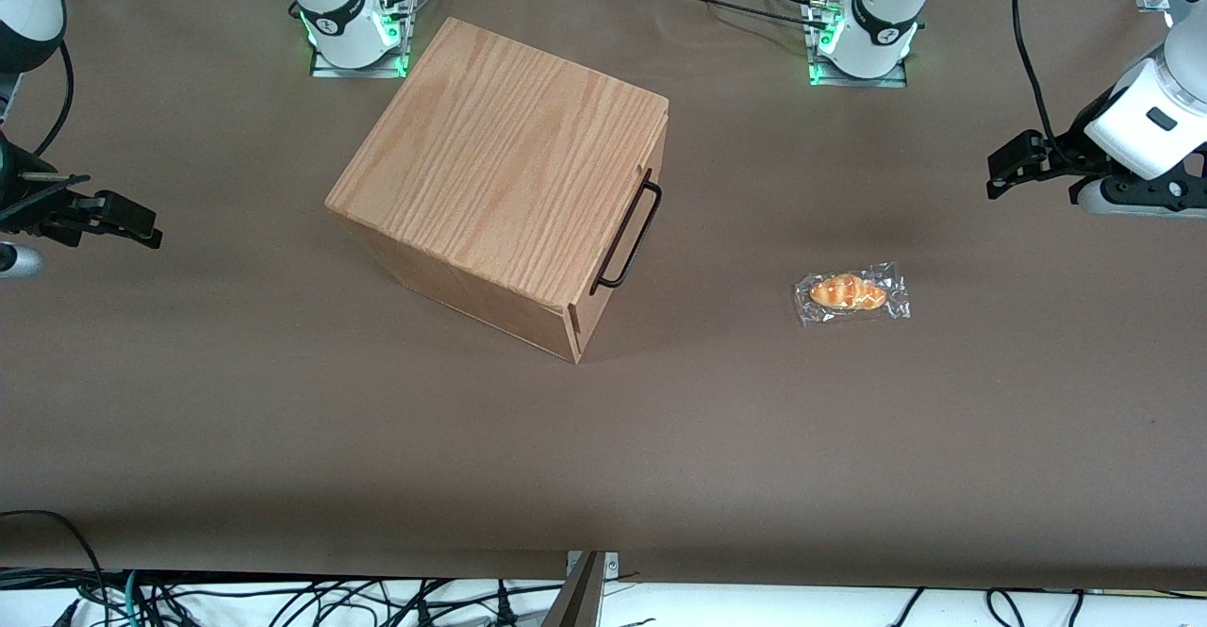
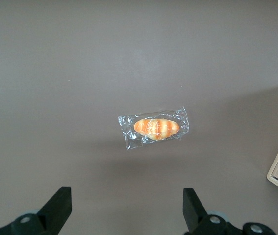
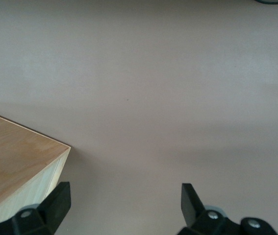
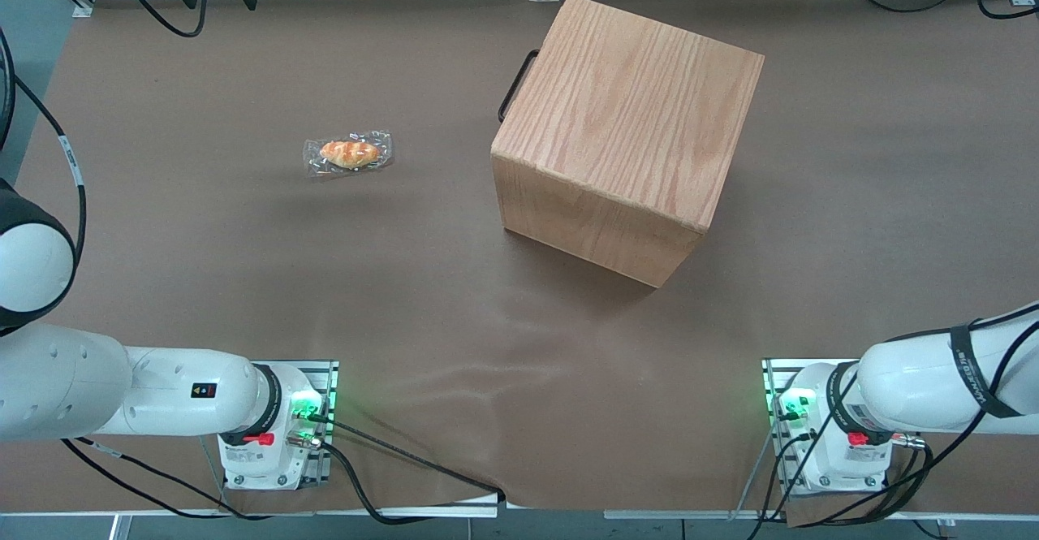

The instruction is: Open top drawer with left arm

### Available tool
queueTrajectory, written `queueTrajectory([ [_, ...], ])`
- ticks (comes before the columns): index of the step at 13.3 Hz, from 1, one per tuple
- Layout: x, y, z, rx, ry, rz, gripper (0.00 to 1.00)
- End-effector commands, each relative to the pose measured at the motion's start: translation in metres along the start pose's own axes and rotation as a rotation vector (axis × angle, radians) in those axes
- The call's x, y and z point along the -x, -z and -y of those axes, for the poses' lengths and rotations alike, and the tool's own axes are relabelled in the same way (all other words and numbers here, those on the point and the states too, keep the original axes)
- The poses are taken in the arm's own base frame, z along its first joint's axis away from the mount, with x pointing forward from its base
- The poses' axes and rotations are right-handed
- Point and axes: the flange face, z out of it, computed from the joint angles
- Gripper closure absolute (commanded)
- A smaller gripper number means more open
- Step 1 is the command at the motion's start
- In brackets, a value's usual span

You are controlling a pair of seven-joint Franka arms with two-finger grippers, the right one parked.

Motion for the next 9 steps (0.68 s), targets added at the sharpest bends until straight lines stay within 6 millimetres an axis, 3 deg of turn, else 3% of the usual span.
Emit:
queueTrajectory([
  [1,0.0073,0.0043,-0.0016,0.014,-0.003,0.002,0.0],
  [9,0.0064,0.0038,0.0035,0.014,0.012,0.001,0.0],
])
